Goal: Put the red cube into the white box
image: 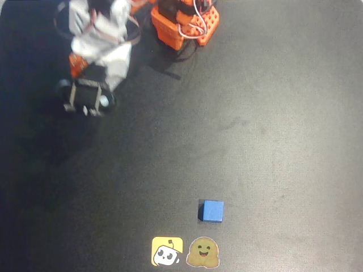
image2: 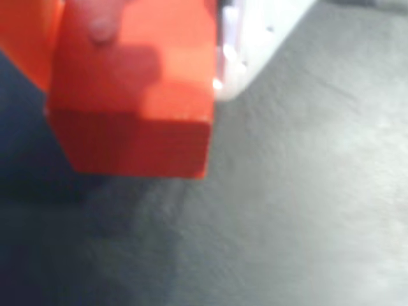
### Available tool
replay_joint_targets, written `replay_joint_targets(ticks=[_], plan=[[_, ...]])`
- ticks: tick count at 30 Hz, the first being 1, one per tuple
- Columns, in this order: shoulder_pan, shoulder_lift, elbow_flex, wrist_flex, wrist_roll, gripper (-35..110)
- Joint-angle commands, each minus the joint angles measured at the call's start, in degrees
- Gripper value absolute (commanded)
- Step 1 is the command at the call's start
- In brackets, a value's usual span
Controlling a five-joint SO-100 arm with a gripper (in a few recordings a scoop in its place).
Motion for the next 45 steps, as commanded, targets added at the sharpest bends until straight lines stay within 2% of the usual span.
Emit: replay_joint_targets(ticks=[1, 21, 37, 45], plan=[[2.55, 3.69, 0.0, 1.23, -1.49, 0], [19.6, 22.59, 13.45, 7.12, -8.96, 0], [31.99, 34.72, 19.34, 11.78, -9.58, 0], [35.77, 38.41, 24.61, 10.55, -8.44, 0]])
